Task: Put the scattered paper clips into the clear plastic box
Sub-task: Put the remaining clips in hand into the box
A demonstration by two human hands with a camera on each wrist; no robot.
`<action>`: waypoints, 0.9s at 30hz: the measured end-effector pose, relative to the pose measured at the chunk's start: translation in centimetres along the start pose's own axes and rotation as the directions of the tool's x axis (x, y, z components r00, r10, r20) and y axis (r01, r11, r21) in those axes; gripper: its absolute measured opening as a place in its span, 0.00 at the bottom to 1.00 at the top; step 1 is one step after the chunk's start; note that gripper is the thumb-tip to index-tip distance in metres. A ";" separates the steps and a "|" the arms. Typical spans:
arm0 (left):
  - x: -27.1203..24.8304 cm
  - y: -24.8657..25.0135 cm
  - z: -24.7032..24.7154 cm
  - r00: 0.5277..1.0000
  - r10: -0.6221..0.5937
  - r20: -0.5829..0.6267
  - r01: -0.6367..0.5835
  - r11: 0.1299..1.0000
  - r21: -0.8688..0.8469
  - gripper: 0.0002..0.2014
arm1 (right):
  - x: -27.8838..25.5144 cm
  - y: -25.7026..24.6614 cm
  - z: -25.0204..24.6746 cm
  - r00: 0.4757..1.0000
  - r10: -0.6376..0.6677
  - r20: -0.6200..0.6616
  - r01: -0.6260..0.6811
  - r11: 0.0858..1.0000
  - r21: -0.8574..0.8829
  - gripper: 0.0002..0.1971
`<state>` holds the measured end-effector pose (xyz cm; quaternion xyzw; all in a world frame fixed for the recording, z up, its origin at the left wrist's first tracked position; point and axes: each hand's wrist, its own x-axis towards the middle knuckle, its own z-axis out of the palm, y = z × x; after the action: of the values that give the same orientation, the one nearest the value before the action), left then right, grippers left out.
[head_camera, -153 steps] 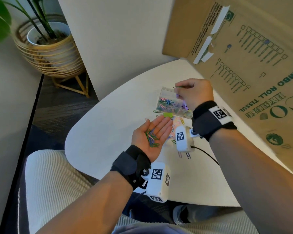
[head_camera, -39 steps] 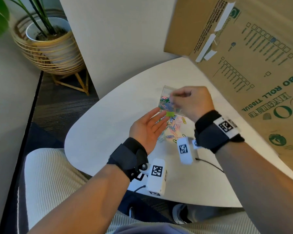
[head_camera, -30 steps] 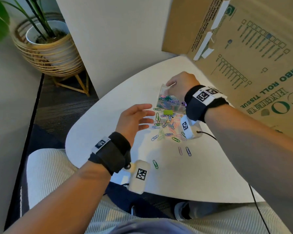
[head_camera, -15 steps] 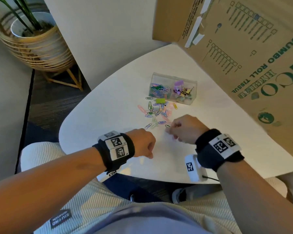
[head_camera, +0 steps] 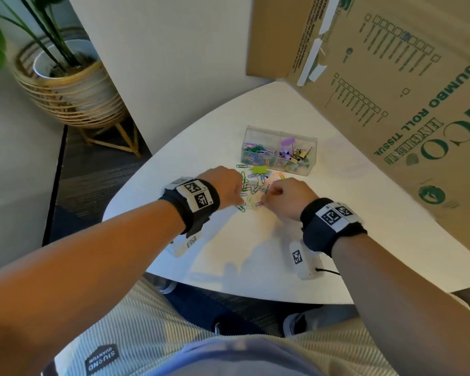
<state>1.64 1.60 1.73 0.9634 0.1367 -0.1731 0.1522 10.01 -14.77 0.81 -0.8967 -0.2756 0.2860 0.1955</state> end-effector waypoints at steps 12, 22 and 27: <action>1.0 1.2 0.9 0.994 0.099 0.049 -0.097 0.995 -0.028 0.35 | 1.5 0.9 0.4 0.993 -0.092 -0.076 0.086 0.993 -0.083 0.26; 1.2 -0.7 0.4 0.996 -0.088 -0.010 0.088 0.995 0.054 0.28 | 2.7 -0.5 0.1 0.996 -0.094 0.006 0.092 0.970 -0.227 0.33; 1.8 -0.5 0.2 0.988 -0.150 0.032 0.150 0.989 0.011 0.32 | 2.3 -0.4 -0.2 0.987 -0.153 0.045 0.158 0.972 -0.174 0.23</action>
<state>3.02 2.39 0.76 0.9481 0.2057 -0.2006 0.1367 11.55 -13.09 0.22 -0.8816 -0.3724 0.2582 0.1323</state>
